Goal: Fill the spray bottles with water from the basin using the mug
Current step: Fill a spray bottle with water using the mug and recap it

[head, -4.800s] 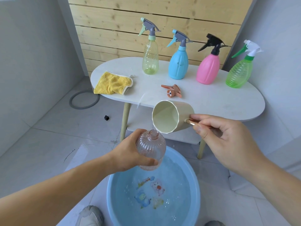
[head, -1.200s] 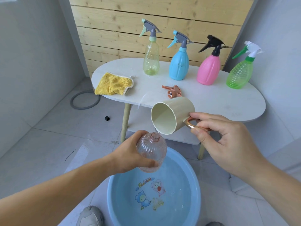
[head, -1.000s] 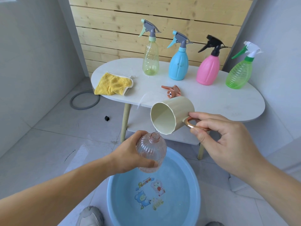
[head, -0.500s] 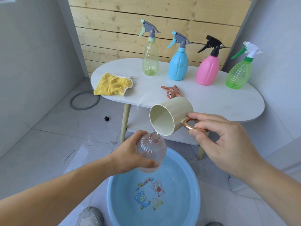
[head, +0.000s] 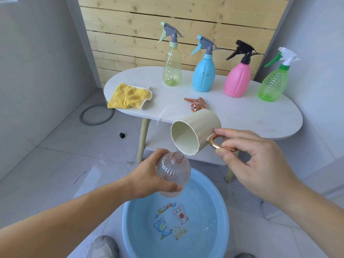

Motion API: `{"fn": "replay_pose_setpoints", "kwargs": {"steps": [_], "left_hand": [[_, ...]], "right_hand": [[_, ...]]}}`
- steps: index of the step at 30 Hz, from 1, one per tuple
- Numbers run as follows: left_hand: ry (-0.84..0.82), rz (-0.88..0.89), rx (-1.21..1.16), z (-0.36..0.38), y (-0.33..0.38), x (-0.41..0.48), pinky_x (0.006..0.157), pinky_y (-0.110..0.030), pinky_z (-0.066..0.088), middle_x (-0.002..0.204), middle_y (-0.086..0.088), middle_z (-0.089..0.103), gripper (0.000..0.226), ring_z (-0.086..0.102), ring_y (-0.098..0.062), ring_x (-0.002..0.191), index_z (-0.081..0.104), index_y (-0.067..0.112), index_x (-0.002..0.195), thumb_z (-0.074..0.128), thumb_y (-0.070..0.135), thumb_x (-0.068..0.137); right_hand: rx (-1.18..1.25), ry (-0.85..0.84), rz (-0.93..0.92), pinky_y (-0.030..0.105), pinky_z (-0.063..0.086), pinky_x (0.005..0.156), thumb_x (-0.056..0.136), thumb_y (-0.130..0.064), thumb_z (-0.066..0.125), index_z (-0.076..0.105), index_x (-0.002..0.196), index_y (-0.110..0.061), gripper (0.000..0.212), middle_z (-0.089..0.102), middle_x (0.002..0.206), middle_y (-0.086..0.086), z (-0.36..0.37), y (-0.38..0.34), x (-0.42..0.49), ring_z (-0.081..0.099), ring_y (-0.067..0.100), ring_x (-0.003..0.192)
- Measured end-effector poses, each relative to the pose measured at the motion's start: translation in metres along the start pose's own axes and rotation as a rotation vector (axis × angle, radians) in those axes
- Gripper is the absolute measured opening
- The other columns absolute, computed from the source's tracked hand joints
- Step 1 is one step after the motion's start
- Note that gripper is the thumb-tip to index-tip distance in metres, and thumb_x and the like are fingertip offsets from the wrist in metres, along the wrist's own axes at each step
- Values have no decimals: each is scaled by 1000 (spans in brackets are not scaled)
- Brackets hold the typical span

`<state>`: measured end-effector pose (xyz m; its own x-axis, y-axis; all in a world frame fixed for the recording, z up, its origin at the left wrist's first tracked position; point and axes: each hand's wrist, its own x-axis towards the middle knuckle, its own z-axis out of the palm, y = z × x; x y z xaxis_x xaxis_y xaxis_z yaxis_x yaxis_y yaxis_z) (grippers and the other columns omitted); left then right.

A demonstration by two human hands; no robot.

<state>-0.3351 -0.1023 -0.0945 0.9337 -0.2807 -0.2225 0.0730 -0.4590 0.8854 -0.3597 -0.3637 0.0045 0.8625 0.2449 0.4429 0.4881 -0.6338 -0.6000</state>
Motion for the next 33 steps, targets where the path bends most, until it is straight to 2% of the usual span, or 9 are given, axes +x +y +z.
{"fn": "replay_pose_setpoints", "kwargs": {"steps": [5,10,13,20,33], "left_hand": [[-1,-1,9,0,0,0,99,-39,58,120,17,63,93,62,-7,114,51,42,129,91,53,46],[-2,-1,5,0,1,0,98,-39,59,120,16,62,93,62,-8,114,51,41,129,91,52,46],[-2,0,5,0,1,-1,97,-38,59,120,17,62,93,62,-8,114,50,42,128,91,52,45],[-1,-1,3,0,0,1,99,-40,58,121,16,62,92,62,-9,115,51,42,128,92,52,46],[-2,4,-3,1,0,-1,99,-38,58,120,17,63,91,63,-7,114,51,42,128,92,51,47]], "right_hand": [[-7,-4,7,13,46,87,86,-42,59,72,78,-27,22,66,123,-20,0,1,0,61,4,114],[-3,-3,1,22,50,71,86,-45,57,72,79,-28,23,66,124,-21,0,1,0,61,6,113],[-4,-5,-9,25,51,68,86,-44,57,72,79,-28,23,65,125,-21,0,1,0,61,6,114],[-39,-7,-35,19,47,90,87,-43,57,72,79,-23,26,66,124,-18,1,2,0,60,6,115],[-107,-13,-131,31,49,95,90,-36,58,74,85,-18,25,65,128,-14,3,3,-1,58,11,116]]}}
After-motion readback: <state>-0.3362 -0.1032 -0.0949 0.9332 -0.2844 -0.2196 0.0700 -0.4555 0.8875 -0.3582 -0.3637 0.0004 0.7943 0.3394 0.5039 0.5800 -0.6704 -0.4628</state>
